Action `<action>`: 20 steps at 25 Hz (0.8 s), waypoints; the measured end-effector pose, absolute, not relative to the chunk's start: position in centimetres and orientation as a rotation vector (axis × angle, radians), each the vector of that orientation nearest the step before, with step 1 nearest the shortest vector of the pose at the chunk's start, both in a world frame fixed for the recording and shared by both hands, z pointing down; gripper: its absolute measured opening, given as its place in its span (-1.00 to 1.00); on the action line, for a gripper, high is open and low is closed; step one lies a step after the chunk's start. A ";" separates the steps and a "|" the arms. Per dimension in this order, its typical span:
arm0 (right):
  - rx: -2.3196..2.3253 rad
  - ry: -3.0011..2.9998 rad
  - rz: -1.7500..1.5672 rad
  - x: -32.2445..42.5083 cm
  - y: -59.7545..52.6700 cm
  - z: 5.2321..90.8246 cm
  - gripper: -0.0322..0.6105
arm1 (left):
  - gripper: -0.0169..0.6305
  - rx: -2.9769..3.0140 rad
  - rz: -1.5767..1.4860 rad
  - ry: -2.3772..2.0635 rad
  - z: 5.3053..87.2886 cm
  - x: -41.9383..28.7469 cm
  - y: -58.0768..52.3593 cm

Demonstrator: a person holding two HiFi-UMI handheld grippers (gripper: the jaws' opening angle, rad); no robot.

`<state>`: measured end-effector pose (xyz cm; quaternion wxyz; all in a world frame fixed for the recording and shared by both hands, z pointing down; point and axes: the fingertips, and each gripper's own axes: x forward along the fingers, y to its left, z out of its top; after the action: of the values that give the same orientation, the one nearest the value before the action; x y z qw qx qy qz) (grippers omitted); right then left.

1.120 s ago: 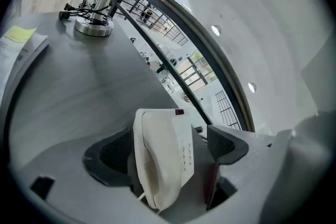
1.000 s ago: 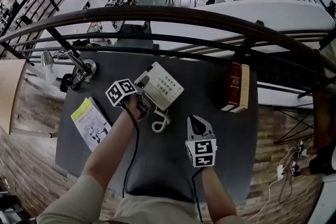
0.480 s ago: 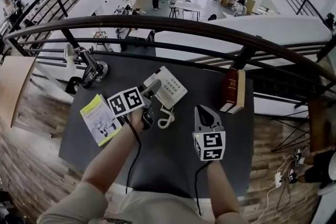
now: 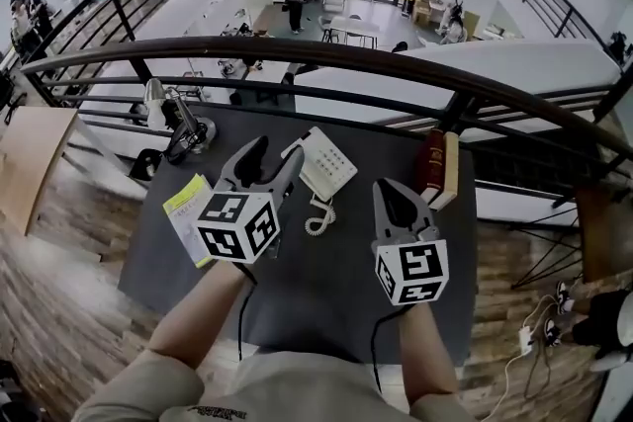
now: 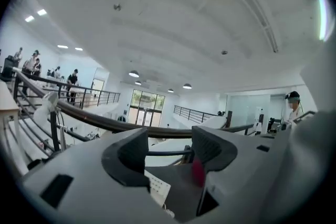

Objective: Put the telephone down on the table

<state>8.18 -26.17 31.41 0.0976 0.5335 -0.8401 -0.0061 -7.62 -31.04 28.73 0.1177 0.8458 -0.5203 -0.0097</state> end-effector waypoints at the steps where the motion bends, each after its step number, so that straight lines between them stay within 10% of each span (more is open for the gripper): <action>1: 1.573 -2.503 -0.046 7.8 -25.5 30.2 -0.89 | -0.16 2.504 -0.038 -1.534 27.8 -7.6 -29.9; 5: 1.565 -2.554 -0.199 6.5 -22.8 25.4 -0.89 | -0.68 2.591 -0.068 -1.612 24.8 -7.9 -25.8; 20: 1.635 -2.670 -0.146 5.6 -15.8 23.7 -0.89 | -0.93 2.757 0.029 -1.640 24.5 -6.6 -16.8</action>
<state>5.63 -15.81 23.75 0.0037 0.5215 -0.8520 -0.0465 -6.57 -16.82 24.47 -0.0335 0.8589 -0.5109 0.0090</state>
